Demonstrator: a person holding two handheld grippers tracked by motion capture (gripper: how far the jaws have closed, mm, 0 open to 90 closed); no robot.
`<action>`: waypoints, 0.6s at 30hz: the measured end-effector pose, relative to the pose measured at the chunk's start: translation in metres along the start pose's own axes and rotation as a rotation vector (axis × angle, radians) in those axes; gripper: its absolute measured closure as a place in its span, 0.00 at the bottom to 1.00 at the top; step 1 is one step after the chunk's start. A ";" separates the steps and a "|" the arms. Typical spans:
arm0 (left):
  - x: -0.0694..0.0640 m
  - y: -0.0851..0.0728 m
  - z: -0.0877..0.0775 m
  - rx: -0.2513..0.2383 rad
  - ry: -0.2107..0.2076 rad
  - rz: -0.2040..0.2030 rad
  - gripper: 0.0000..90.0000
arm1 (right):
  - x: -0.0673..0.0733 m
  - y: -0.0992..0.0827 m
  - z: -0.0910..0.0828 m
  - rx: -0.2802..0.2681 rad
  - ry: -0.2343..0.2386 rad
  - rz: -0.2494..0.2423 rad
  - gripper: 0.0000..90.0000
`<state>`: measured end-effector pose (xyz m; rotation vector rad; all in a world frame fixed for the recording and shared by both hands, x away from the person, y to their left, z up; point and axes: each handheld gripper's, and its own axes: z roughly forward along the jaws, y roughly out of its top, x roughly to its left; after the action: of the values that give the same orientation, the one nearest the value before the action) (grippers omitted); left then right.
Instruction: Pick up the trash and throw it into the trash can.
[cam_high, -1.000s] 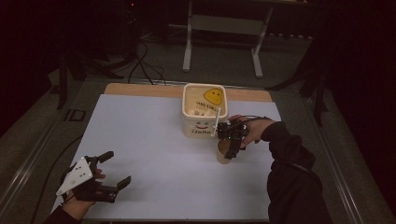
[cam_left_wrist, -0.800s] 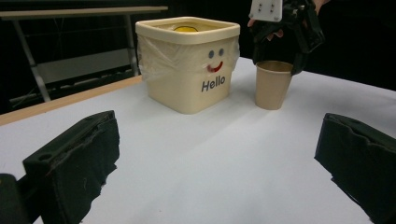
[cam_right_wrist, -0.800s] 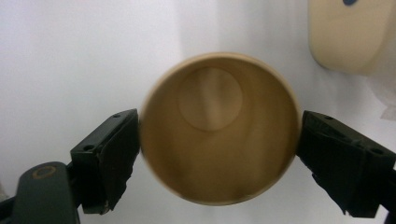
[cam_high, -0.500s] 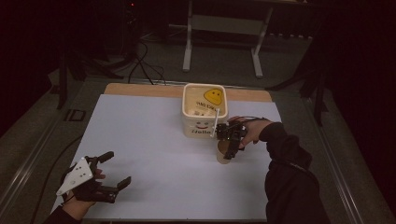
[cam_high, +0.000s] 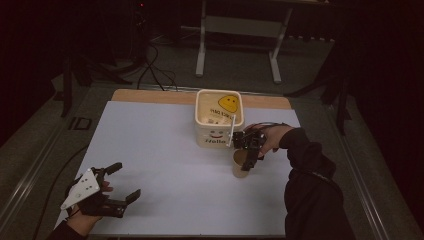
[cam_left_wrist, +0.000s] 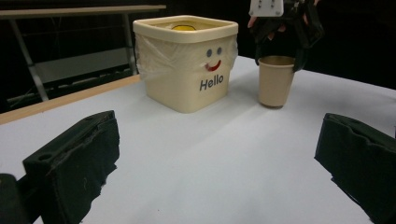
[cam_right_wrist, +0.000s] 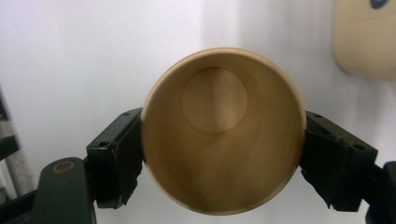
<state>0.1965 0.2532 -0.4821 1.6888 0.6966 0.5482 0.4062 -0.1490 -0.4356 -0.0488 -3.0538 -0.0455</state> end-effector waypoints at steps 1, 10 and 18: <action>0.000 0.000 0.000 -0.001 0.000 0.001 0.01 | 0.001 0.001 -0.002 0.009 -0.004 -0.010 0.23; 0.000 0.001 0.000 -0.006 -0.001 0.002 0.01 | 0.009 0.007 -0.029 0.013 -0.010 -0.020 0.24; 0.000 0.002 0.000 -0.009 -0.007 -0.004 0.01 | 0.016 0.014 -0.056 0.003 -0.023 -0.039 0.24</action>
<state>0.1967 0.2534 -0.4805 1.6797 0.6910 0.5419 0.3958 -0.1365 -0.3780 0.0098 -3.0779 -0.0433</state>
